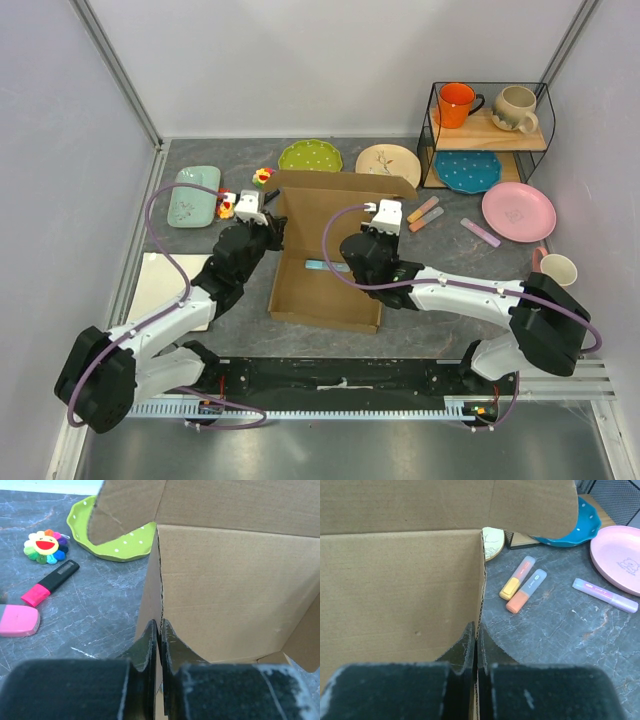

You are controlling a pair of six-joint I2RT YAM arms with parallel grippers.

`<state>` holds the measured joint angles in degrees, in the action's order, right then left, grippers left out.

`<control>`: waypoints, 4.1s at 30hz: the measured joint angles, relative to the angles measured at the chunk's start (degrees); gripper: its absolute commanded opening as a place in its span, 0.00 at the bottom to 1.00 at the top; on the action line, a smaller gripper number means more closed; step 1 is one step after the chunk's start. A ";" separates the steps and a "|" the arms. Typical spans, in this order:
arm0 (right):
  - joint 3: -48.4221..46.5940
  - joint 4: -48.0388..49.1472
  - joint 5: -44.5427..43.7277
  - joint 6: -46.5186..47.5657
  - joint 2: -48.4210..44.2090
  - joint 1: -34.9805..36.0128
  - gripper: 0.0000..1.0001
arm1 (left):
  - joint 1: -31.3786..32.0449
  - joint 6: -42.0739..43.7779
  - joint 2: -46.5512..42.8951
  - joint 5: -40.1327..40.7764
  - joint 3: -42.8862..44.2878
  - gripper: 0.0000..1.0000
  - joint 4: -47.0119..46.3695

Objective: Fold the paper box

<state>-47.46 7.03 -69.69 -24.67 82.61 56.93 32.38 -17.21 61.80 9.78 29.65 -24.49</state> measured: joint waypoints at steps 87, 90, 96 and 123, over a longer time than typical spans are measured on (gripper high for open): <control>24.90 35.69 2.60 11.50 -6.29 3.85 0.39 | 21.73 10.21 12.76 27.78 -21.22 0.09 -51.67; 24.90 29.51 3.74 9.49 -9.22 4.61 0.54 | 22.18 10.23 11.65 27.67 -21.27 0.09 -51.23; 24.79 15.04 5.86 4.70 -22.25 6.25 0.68 | 22.84 10.91 9.73 27.39 -21.27 0.09 -50.60; 6.01 -4.92 19.58 10.56 -55.67 14.38 0.98 | 25.51 12.63 11.63 29.27 -22.88 0.17 -50.99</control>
<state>-41.45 2.11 -50.11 -14.11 26.94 71.31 57.89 -4.58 73.43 39.05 6.76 -75.48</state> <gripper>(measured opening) 0.982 0.122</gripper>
